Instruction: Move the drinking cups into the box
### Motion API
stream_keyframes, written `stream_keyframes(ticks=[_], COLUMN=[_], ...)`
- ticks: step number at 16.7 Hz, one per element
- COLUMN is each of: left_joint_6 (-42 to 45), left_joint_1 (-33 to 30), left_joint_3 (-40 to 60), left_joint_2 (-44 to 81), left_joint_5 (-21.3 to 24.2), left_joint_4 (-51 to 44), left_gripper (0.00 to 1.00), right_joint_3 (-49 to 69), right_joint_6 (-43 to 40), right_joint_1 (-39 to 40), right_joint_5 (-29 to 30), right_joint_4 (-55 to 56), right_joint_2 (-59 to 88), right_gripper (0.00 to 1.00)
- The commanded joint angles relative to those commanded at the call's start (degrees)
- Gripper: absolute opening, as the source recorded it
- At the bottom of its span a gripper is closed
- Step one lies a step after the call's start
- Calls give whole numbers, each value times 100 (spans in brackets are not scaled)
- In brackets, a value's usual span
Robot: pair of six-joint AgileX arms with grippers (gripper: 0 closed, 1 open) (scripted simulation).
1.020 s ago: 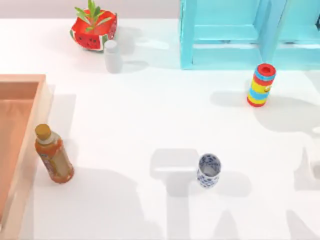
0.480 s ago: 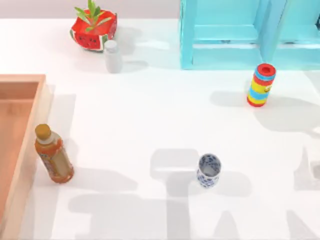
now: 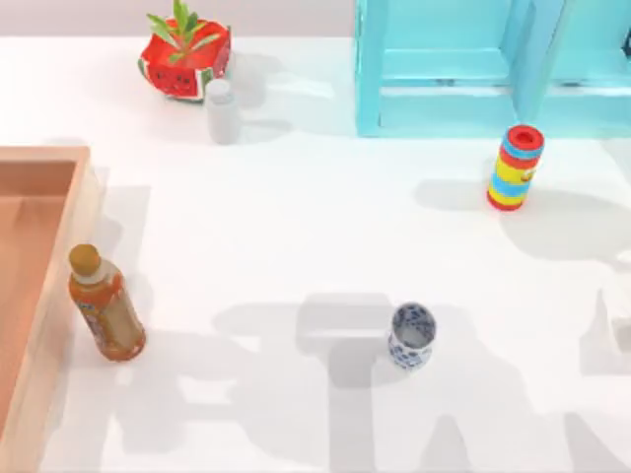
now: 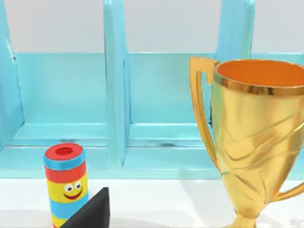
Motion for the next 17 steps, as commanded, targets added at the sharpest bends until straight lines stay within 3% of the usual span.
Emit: stream_keyframes(ticks=[10, 13, 17], left_joint_6=[-4748, -5554, -5814], left_joint_1=[-4832, -5622, -5876], left_joint_3=[3817, 4520, 4772], left_joint_2=[3767, 4379, 4588], left_joint_5=[81, 96, 99], left_joint_4=[-287, -209, -167], left_gripper=[100, 100, 100], right_joint_3=[0, 0, 0], right_joint_6=[0, 0, 0], right_joint_1=[0, 0, 0], right_joint_5=[0, 0, 0], right_joint_4=[0, 0, 0], right_joint_2=[0, 0, 0], right_gripper=[100, 100, 100])
